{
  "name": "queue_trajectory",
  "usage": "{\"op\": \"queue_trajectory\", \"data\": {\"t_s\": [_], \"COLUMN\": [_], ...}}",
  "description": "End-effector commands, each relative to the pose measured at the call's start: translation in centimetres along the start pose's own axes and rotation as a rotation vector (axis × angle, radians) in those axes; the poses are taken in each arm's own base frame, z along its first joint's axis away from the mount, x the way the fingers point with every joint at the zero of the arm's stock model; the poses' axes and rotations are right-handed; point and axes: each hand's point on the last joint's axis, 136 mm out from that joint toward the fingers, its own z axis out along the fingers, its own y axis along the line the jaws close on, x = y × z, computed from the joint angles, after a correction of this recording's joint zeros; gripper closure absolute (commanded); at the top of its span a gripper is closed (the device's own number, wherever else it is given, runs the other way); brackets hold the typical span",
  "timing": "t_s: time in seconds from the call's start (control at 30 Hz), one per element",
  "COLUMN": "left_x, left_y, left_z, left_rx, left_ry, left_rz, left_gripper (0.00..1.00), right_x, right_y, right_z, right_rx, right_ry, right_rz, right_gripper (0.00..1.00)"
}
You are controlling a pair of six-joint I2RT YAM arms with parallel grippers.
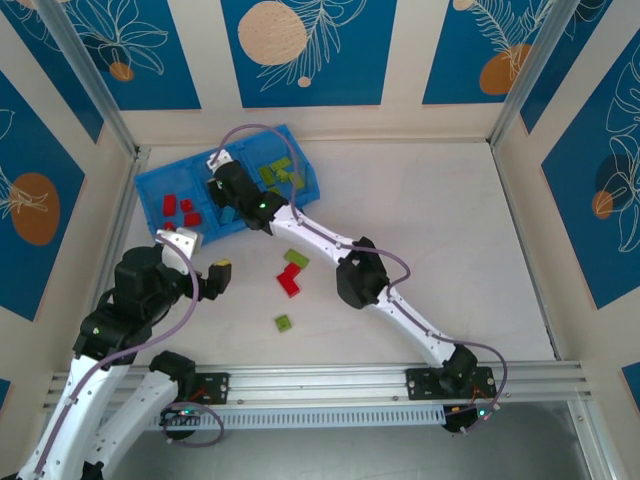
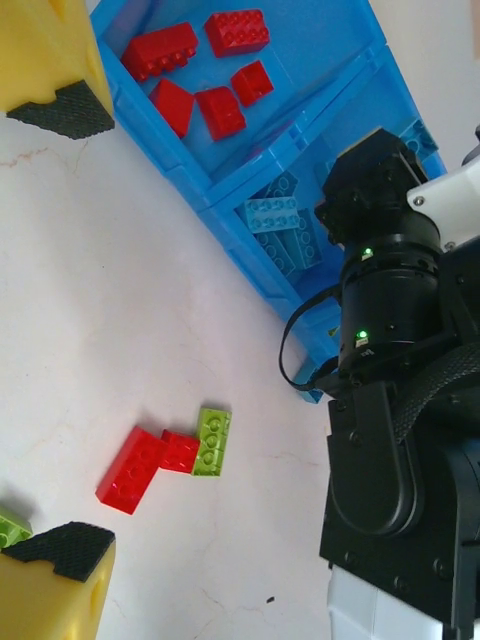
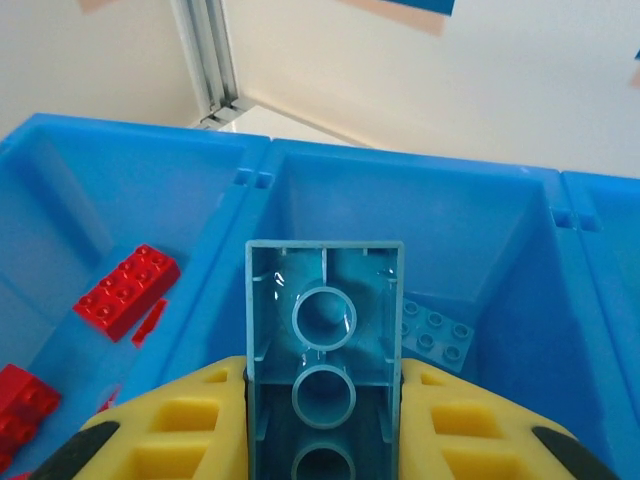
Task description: Sort the legos into containers by color
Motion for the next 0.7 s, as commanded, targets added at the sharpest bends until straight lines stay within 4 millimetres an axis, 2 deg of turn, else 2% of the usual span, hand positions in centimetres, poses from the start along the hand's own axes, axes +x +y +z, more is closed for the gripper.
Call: {"op": "queue_trajectory", "data": {"t_s": [0.0, 0.1, 0.17, 0.27, 0.4, 0.43, 0.47, 0.5, 0.6, 0.67], "left_x": [-0.3, -0.2, -0.2, -0.1, -0.1, -0.1, -0.1, -0.1, 0.0, 0.0], "left_y": [0.4, 0.5, 0.6, 0.6, 0.6, 0.5, 0.5, 0.5, 0.3, 0.2], "left_z": [0.2, 0.3, 0.3, 0.3, 0.1, 0.2, 0.2, 0.3, 0.5, 0.6], "left_rx": [-0.019, -0.021, -0.025, -0.028, -0.025, -0.024, -0.022, -0.019, -0.007, -0.002], "left_ry": [-0.015, -0.008, -0.007, -0.004, -0.016, -0.015, -0.015, -0.011, -0.003, 0.002], "left_rz": [-0.004, -0.004, -0.005, -0.003, 0.004, 0.006, 0.007, 0.006, 0.007, 0.007], "left_gripper": [0.00, 0.00, 0.00, 0.00, 0.00, 0.00, 0.00, 0.00, 0.00, 0.00], "right_x": [-4.3, -5.7, -6.7, -7.2, -4.7, -3.2, -3.3, -1.3, 2.1, 5.3], "right_y": [1.0, 1.3, 1.7, 1.6, -1.0, -1.8, -2.5, -3.3, -6.2, -8.5], "right_z": [-1.7, -3.0, -4.4, -7.2, -11.3, -12.5, -14.0, -15.1, -18.0, -18.7], "right_rx": [-0.111, -0.139, -0.153, -0.126, -0.015, 0.000, 0.004, 0.008, 0.028, 0.067], "right_ry": [-0.073, -0.069, -0.063, 0.008, 0.134, 0.153, 0.128, 0.141, 0.141, 0.187], "right_rz": [0.041, 0.062, 0.063, 0.060, 0.089, 0.094, 0.110, 0.115, 0.156, 0.182], "right_gripper": [0.64, 0.51, 0.48, 0.48, 0.48, 0.47, 0.45, 0.44, 0.39, 0.39]}}
